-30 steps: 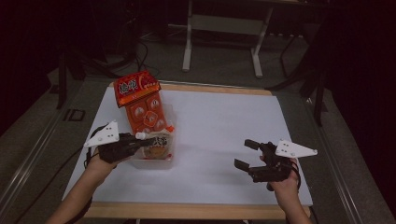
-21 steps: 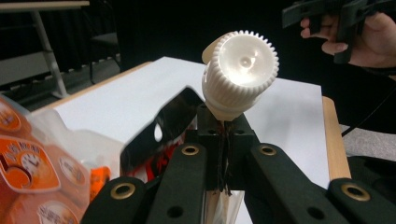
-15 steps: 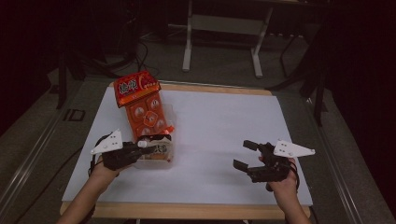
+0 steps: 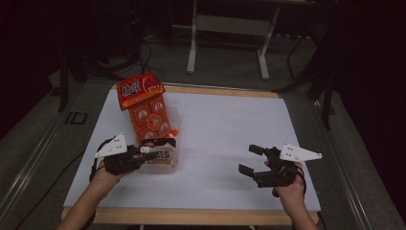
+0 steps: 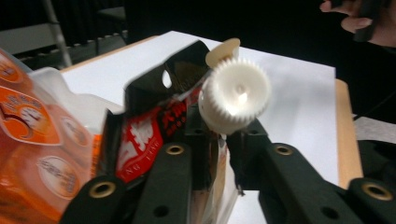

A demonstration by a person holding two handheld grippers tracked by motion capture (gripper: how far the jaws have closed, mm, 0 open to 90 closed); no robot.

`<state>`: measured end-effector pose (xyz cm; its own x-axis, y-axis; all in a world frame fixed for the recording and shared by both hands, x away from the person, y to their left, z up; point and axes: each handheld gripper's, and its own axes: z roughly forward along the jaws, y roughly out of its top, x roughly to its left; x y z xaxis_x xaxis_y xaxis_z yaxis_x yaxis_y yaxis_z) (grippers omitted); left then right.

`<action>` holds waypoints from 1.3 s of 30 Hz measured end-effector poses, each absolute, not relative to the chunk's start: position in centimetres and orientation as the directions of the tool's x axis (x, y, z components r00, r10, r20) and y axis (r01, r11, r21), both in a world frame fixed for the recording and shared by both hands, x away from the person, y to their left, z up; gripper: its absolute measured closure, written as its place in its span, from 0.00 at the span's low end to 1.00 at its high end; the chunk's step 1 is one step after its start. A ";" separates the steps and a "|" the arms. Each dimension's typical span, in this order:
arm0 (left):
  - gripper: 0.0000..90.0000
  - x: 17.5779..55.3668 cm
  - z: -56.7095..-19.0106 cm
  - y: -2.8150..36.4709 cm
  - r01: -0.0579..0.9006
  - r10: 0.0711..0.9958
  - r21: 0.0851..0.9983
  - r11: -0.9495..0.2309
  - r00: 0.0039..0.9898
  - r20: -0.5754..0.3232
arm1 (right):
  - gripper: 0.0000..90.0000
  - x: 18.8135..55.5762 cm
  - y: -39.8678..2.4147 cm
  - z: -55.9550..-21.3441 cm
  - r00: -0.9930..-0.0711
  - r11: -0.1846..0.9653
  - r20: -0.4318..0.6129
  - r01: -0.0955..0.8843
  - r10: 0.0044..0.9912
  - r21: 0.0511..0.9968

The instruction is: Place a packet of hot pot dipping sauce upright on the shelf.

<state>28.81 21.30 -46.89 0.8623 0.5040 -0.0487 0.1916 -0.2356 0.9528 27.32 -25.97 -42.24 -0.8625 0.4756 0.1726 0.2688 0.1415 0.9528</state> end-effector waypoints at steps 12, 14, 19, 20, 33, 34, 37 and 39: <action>0.52 28.2 -44.0 21.2 0.188 0.557 0.959 -0.213 0.830 -0.039 | 0.17 27.4 -25.8 -42.4 -0.865 0.148 0.179 0.276 0.468 0.950; 0.44 28.0 -43.4 21.0 0.185 0.561 0.962 -0.201 0.827 -0.041 | 0.17 27.3 -25.8 -42.3 -0.865 0.147 0.178 0.276 0.469 0.950; 0.17 27.0 -42.2 19.5 0.188 0.515 0.958 -0.216 0.856 -0.052 | 0.17 27.2 -26.0 -42.2 -0.864 0.140 0.178 0.272 0.472 0.952; 0.16 26.8 -42.0 19.1 0.186 0.510 0.958 -0.218 0.859 -0.051 | 0.17 27.2 -26.1 -42.2 -0.863 0.140 0.178 0.273 0.472 0.952; 0.04 25.5 -40.6 14.5 0.195 0.493 0.959 -0.205 0.867 -0.071 | 0.17 27.2 -26.2 -42.5 -0.861 0.148 0.178 0.278 0.477 0.949; 0.04 25.4 -40.6 14.3 0.190 0.490 0.960 -0.205 0.869 -0.067 | 0.17 27.2 -26.2 -42.5 -0.861 0.147 0.178 0.278 0.477 0.949; 0.04 25.1 -40.5 13.6 0.180 0.470 0.963 -0.202 0.880 -0.066 | 0.17 27.2 -26.3 -42.6 -0.859 0.147 0.180 0.281 0.479 0.948; 0.04 24.9 -40.5 13.2 0.165 0.460 0.964 -0.210 0.887 -0.051 | 0.17 27.2 -26.3 -42.6 -0.859 0.147 0.180 0.281 0.479 0.949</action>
<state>24.86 13.19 -40.50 0.8866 0.4597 -0.0514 0.1649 -0.2104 0.9636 27.21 -26.30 -42.57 -0.8589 0.4794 0.1801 0.2808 0.1467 0.9485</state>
